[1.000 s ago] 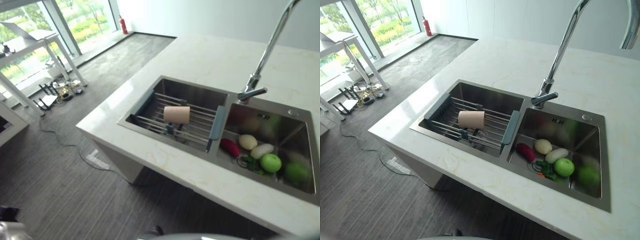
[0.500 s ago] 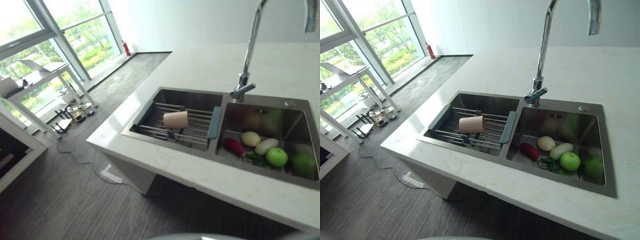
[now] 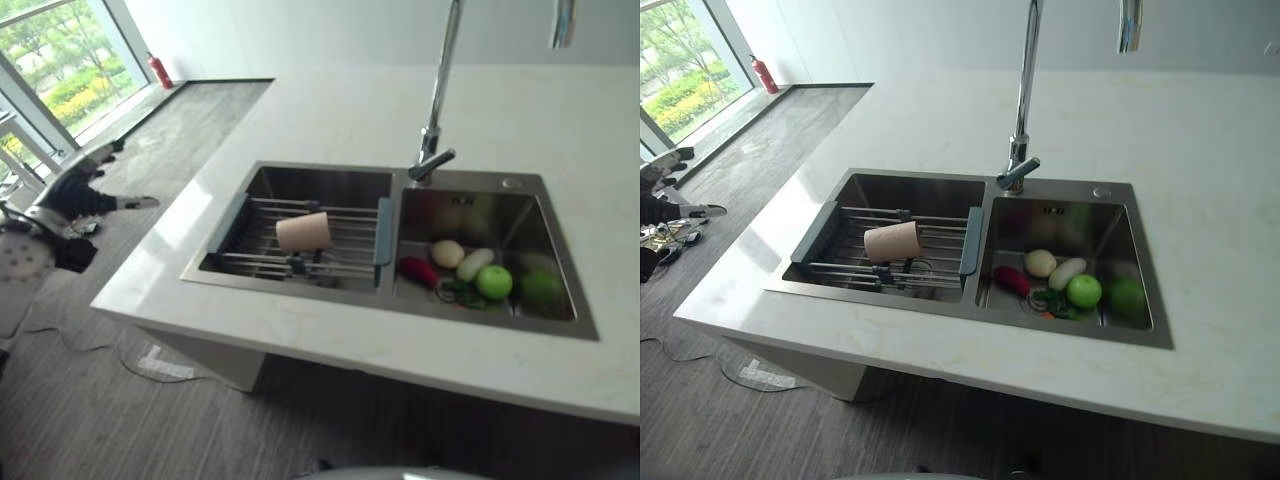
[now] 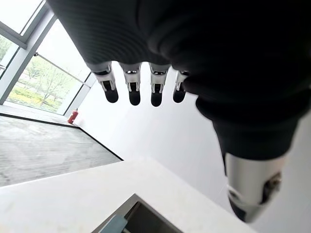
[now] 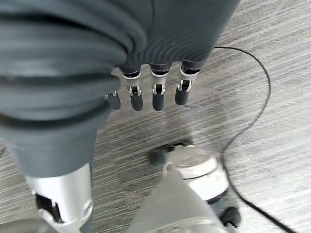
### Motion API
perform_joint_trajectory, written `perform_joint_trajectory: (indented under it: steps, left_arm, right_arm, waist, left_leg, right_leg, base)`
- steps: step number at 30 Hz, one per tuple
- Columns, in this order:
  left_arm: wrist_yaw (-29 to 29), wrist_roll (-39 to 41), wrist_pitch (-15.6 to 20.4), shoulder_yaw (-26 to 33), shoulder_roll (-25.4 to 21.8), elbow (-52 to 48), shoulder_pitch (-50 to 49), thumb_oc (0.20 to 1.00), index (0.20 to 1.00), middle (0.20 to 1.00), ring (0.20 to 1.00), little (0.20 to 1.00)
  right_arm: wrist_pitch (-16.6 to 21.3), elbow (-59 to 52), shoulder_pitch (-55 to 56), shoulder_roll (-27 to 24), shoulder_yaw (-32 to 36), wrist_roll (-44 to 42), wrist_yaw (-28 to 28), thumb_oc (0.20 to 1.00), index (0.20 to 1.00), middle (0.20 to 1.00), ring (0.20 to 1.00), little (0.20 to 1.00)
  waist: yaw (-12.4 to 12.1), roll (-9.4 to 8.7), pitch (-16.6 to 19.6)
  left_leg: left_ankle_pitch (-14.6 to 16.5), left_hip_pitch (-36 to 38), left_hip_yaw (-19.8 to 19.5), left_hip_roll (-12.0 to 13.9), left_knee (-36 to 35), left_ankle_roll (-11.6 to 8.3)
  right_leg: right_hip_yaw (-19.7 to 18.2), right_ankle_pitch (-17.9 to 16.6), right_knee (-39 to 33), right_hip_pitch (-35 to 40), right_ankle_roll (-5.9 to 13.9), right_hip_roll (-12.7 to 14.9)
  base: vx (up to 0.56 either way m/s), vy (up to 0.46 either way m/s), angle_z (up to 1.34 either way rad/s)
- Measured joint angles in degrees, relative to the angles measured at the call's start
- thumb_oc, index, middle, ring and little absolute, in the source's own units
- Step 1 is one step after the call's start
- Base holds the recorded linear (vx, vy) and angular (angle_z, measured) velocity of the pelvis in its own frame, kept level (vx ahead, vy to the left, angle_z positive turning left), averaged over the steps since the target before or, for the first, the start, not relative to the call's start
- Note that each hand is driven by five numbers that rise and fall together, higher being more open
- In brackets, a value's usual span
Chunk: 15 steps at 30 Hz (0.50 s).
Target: Place the dishes in the dishwasher.
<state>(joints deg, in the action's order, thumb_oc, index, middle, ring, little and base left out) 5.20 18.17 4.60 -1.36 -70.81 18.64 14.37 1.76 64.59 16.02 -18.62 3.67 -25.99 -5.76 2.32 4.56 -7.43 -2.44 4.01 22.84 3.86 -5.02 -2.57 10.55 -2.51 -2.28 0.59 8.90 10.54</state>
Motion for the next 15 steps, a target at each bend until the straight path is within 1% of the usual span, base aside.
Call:
perform_joint_trajectory:
  steps: [1, 3, 5, 9, 10, 13, 14, 15]
  left_arm:
    - [-0.02, -1.47, 0.0, -1.75, 0.01, 0.67, 1.44, 1.0, 1.0, 1.0, 1.0, 1.0]
    - [-0.06, -1.62, 0.24, -3.0, 0.08, 0.51, 4.22, 1.0, 1.0, 1.0, 1.0, 1.0]
    - [-0.48, -1.91, 0.3, -3.3, 0.37, 0.54, 6.54, 1.0, 1.0, 1.0, 1.0, 1.0]
    - [-1.36, -2.45, 0.35, -6.22, 0.85, 0.31, 11.67, 1.0, 1.0, 1.0, 1.0, 1.0]
    - [-1.82, -3.64, 0.27, -7.84, 0.85, 0.39, 13.52, 1.0, 1.0, 1.0, 1.0, 1.0]
    - [-2.79, -3.84, 0.23, -10.54, 0.9, 0.39, 15.98, 1.0, 1.0, 1.0, 1.0, 1.0]
    - [-3.16, -5.1, 0.23, -12.09, 0.9, 0.43, 17.57, 1.0, 1.0, 1.0, 1.0, 1.0]
    - [-3.54, -5.99, 0.22, -12.86, 0.9, 0.44, 18.39, 1.0, 1.0, 1.0, 1.0, 1.0]
  right_arm:
    - [-0.12, 0.08, 0.0, -0.43, 0.0, -0.01, 0.02, 1.0, 1.0, 1.0, 1.0, 1.0]
    - [-0.11, 0.08, -0.32, -1.36, 0.03, -0.01, -0.03, 1.0, 1.0, 1.0, 1.0, 1.0]
    - [0.08, 0.06, -0.96, -2.43, 0.02, -0.06, -0.1, 1.0, 1.0, 1.0, 1.0, 1.0]
    - [0.45, 0.0, -2.49, -4.44, 0.0, -0.66, -0.33, 1.0, 1.0, 1.0, 1.0, 1.0]
    - [0.74, 0.04, -3.44, -5.07, 0.01, -2.27, -0.89, 1.0, 1.0, 1.0, 1.0, 1.0]
    - [1.67, -0.07, -4.74, -5.38, -0.45, -2.33, -1.29, 1.0, 1.0, 1.0, 1.0, 1.0]
    - [1.81, -0.32, -5.58, -5.55, -0.57, -2.39, -1.34, 1.0, 1.0, 1.0, 1.0, 1.0]
    - [1.78, -0.58, -5.82, -5.63, -0.8, -2.5, -1.39, 1.0, 1.0, 1.0, 1.0, 1.0]
  waist:
    - [-0.04, 0.72, -0.74]
    - [0.07, 1.43, -2.63]
    - [0.36, 1.4, -4.49]
    - [0.71, 0.73, -7.03]
    - [0.66, 0.18, -8.07]
    - [0.7, -0.68, -9.7]
    - [0.8, -1.11, -10.93]
    - [0.94, -1.29, -11.25]
  left_leg:
    - [-0.01, -0.85, 0.52, 0.0, 0.0, 0.02]
    - [-0.21, -2.0, 0.97, 0.0, 0.02, 0.14]
    - [-0.56, -2.39, 1.24, 0.1, 0.04, 0.23]
    - [-0.85, -3.77, 1.63, 0.14, 0.07, 0.39]
    - [-0.91, -4.19, 2.04, 0.15, 0.07, 0.44]
    - [-0.91, -4.35, 2.47, 0.25, 0.1, 0.43]
    - [-0.91, -4.51, 2.63, 0.24, 0.11, 0.43]
    - [-0.91, -4.85, 2.65, 0.26, 0.17, 0.43]
  right_leg:
    - [-0.55, -0.01, 0.62, -1.46, -0.01, 0.05]
    - [-0.68, -0.26, 1.06, -3.08, 0.06, 0.12]
    - [-1.06, -0.45, 1.65, -4.06, -0.14, -0.01]
    - [-1.45, -0.44, 2.69, -6.31, -0.15, -0.01]
    - [-1.92, -0.44, 3.02, -7.11, -0.15, -0.04]
    - [-2.08, -0.41, 3.26, -7.61, -0.17, -0.1]
    - [-2.16, -0.42, 3.38, -7.96, -0.18, -0.13]
    - [-2.16, -0.42, 3.47, -8.31, -0.18, -0.13]
  base:
    - [-0.06, 0.057, -0.15]
    - [-0.08, 0.052, -0.13]
    - [-0.07, 0.032, -0.14]
    - [-0.06, 0.008, -0.08]
    - [-0.06, -0.009, -0.13]
    - [-0.05, -0.012, -0.09]
    - [-0.09, -0.021, -0.04]
    - [-0.1, -0.027, -0.02]
